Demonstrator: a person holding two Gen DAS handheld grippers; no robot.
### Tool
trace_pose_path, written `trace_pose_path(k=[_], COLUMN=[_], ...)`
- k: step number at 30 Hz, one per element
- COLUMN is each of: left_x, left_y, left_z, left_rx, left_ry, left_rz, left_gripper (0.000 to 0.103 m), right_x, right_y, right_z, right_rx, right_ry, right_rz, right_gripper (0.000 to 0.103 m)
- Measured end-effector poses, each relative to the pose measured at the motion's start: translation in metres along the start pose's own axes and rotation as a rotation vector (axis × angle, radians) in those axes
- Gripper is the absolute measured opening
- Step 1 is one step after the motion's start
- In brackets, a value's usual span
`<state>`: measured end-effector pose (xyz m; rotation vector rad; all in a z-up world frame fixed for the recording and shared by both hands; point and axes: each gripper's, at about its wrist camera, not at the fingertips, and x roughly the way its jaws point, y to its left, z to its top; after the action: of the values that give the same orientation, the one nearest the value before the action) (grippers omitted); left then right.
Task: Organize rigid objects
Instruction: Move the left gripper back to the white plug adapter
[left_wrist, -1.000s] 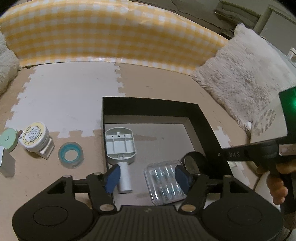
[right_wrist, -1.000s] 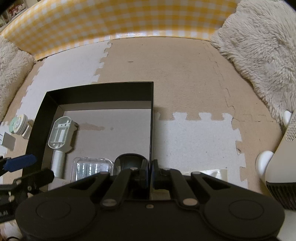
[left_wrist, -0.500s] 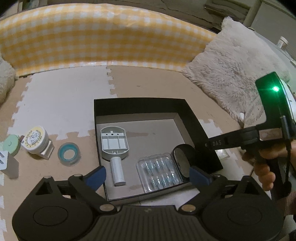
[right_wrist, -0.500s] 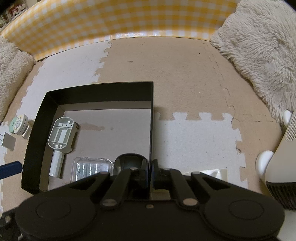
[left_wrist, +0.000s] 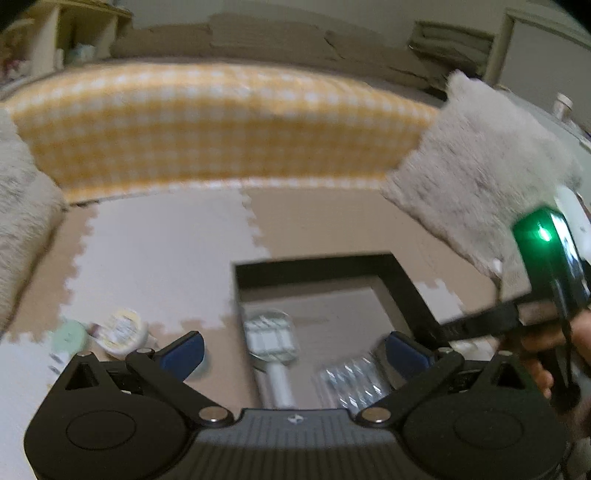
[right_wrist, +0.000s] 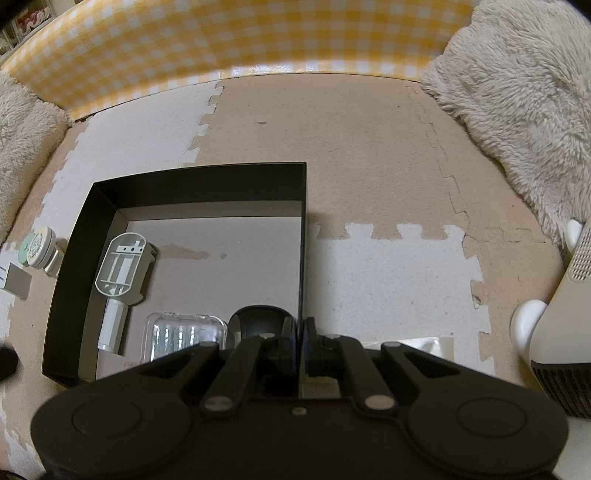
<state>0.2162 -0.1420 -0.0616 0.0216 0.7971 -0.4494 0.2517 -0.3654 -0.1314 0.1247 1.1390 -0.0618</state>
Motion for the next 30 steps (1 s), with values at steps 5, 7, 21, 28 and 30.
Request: trace_pose_path(k=[5,7,21,28,30], left_x=[-0.007,-0.009,0.006,0.020,0.023], left_y=[0.028,0.041,0.136,0.165,0.173], left_z=[0.014,0.018,0.011,-0.011,-0.017], left_rx=[-0.038,-0.057,-0.223,-0.314,-0.347], left_ry=[-0.047,-0.058,0.016,0.084,0.101], left_rz=[0.063,0.094,0.339,0.375,0.380], left_gripper=[0.103,0.103,0.093,0.064,0.061], right_x=[0.000,0.000,0.000,0.000,0.000], right_y=[0.000,0.000,0.000,0.000,0.000], right_z=[0.000,0.000,0.000,0.000,0.000], right_rx=[0.000,0.000,0.000,0.007,0.006], right_ry=[0.000,0.000,0.000,0.001,0.001], right_rz=[0.000,0.000,0.000,0.005,0.005], right_gripper=[0.004,0.004,0.005,0.005,0.005])
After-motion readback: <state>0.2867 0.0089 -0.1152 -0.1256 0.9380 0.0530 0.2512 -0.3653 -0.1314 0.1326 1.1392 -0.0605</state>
